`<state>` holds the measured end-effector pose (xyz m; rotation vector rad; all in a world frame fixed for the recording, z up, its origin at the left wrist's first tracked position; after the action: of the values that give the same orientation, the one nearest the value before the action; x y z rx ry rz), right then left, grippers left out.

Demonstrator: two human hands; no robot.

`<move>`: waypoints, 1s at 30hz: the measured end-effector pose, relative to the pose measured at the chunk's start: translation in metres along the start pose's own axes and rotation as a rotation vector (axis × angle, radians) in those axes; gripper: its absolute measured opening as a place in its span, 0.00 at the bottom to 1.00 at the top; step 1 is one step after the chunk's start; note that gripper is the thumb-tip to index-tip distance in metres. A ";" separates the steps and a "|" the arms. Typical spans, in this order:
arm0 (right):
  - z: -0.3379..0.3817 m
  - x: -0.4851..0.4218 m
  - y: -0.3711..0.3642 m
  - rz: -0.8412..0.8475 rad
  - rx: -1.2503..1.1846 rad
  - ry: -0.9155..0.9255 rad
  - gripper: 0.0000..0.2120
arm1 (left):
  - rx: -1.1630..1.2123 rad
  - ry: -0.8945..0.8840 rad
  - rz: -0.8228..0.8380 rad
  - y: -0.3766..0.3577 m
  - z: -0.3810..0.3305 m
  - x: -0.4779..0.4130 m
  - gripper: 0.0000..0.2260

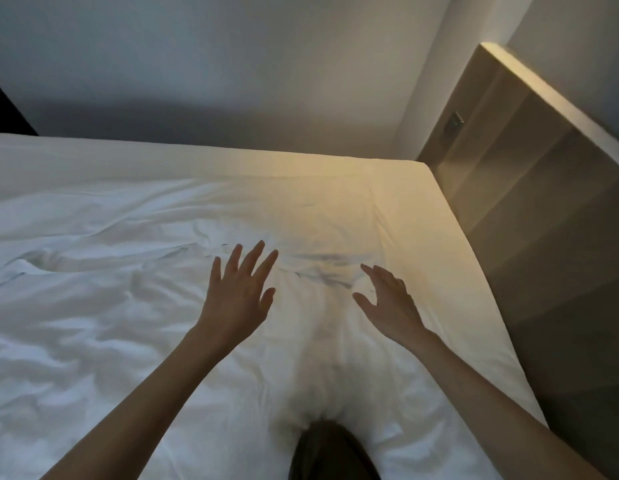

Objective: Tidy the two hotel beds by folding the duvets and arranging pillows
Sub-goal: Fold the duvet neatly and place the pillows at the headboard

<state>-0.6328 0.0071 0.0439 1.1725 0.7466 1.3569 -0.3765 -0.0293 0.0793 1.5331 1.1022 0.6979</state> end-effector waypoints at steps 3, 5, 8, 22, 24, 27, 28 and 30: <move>-0.025 -0.064 -0.024 0.053 -0.024 -0.069 0.29 | -0.020 0.020 0.040 -0.039 0.012 -0.045 0.29; -0.046 -0.105 -0.043 0.083 -0.047 -0.132 0.29 | -0.020 0.023 0.074 -0.071 0.016 -0.082 0.29; -0.079 -0.161 -0.073 0.132 -0.086 -0.221 0.31 | -0.010 0.030 0.153 -0.127 0.017 -0.132 0.29; -0.169 -0.319 -0.183 -0.022 -0.409 -0.621 0.49 | -0.072 0.057 0.348 -0.330 0.074 -0.238 0.33; -0.160 -0.323 -0.184 -0.107 -0.487 -0.543 0.44 | -0.094 0.027 0.321 -0.336 0.075 -0.237 0.32; -0.141 -0.325 -0.176 -0.163 -0.610 -0.370 0.35 | -0.125 0.034 0.309 -0.333 0.076 -0.240 0.31; -0.136 -0.323 -0.168 -0.181 -0.602 -0.323 0.33 | -0.131 0.031 0.312 -0.330 0.075 -0.240 0.30; -0.126 -0.317 -0.143 -0.230 -0.585 -0.241 0.30 | -0.136 0.011 0.297 -0.319 0.072 -0.243 0.28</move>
<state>-0.7447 -0.2511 -0.1954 0.7364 0.2671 1.1092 -0.5012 -0.2798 -0.2166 1.5914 0.8240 0.9637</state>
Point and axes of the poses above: each hand's wrist, its own x-axis away from the middle knuckle, its own y-axis out of the back of the hand, z = x × y, the point moved 6 cm from there along -x, towards the middle knuckle, and after that the axes turned 7 degrees about x, right-handed, at the moved point
